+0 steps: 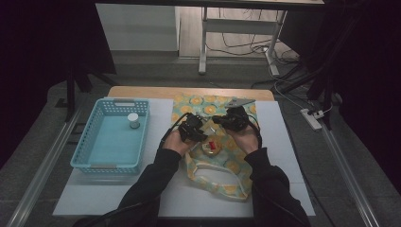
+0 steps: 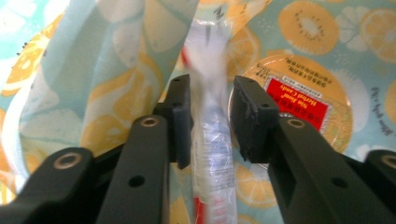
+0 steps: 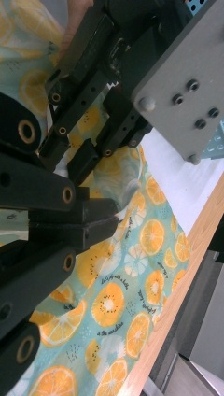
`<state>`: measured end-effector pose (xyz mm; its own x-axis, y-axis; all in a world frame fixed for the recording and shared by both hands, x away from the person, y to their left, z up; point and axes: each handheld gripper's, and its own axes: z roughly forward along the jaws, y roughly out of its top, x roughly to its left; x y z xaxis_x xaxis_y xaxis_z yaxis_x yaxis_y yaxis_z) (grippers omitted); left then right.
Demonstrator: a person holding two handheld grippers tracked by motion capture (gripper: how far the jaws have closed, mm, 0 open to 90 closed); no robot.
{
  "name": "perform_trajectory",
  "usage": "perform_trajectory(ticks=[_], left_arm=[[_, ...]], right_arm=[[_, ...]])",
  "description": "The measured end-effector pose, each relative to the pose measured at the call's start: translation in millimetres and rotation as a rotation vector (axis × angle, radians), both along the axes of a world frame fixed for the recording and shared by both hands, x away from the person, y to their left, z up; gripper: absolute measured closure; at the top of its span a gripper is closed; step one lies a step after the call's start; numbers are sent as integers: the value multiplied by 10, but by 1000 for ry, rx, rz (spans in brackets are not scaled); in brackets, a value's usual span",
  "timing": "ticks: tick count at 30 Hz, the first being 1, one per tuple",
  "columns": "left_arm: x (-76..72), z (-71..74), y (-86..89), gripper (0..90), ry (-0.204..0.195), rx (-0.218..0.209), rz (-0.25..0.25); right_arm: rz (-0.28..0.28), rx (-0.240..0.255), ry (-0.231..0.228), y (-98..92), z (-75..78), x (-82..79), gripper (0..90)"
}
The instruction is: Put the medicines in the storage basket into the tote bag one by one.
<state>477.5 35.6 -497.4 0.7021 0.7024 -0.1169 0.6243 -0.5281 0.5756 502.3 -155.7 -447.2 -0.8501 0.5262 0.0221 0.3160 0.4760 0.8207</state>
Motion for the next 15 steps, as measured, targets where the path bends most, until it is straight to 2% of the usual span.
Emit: perform_trajectory(ticks=[7, 15], left_arm=[[-72, 93, 40, 590, -14, -28, -29], [-188, 237, 139, 419, -23, -120, -97]], right_arm=[[-1, 2, 0, 2, 1, -4, 900], [-3, 2, 0, -7, 1, 0, 900]])
